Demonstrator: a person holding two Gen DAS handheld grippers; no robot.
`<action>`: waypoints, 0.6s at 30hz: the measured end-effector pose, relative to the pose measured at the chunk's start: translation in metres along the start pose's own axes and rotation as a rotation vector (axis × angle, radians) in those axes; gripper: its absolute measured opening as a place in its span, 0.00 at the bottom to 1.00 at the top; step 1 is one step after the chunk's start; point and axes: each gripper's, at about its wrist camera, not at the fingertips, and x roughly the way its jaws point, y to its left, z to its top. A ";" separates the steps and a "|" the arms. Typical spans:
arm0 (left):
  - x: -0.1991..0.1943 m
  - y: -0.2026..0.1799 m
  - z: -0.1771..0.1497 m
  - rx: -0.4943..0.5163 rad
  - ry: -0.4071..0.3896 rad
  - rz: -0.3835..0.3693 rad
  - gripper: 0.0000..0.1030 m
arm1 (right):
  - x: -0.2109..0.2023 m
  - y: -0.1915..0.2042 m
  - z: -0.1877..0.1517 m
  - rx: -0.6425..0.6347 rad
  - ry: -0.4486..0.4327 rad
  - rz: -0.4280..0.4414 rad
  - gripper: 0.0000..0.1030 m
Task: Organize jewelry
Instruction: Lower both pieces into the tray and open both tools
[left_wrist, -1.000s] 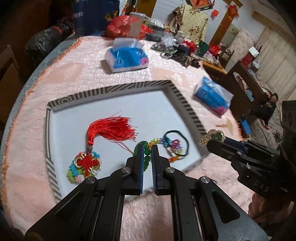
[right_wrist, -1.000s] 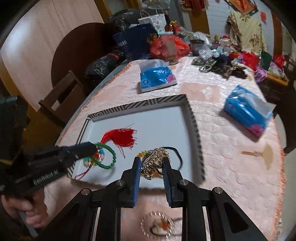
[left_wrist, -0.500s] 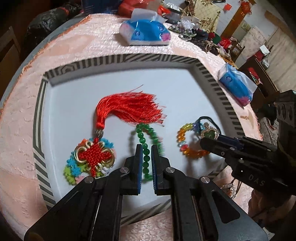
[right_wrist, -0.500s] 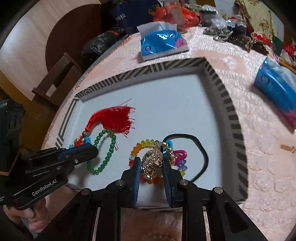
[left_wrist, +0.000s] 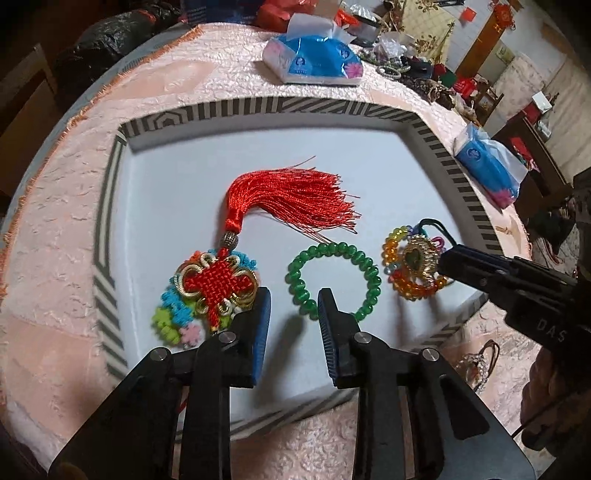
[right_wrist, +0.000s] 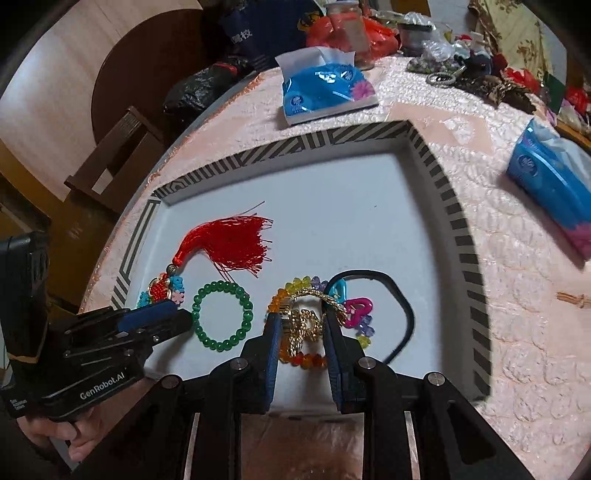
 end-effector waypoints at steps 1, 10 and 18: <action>-0.004 -0.002 -0.001 0.006 -0.005 -0.001 0.25 | -0.006 0.000 -0.001 0.001 -0.010 -0.001 0.21; -0.038 -0.055 -0.030 0.144 -0.039 -0.119 0.29 | -0.075 -0.032 -0.042 0.070 -0.113 -0.081 0.21; -0.009 -0.114 -0.072 0.278 0.062 -0.186 0.29 | -0.104 -0.059 -0.115 0.209 -0.102 -0.125 0.21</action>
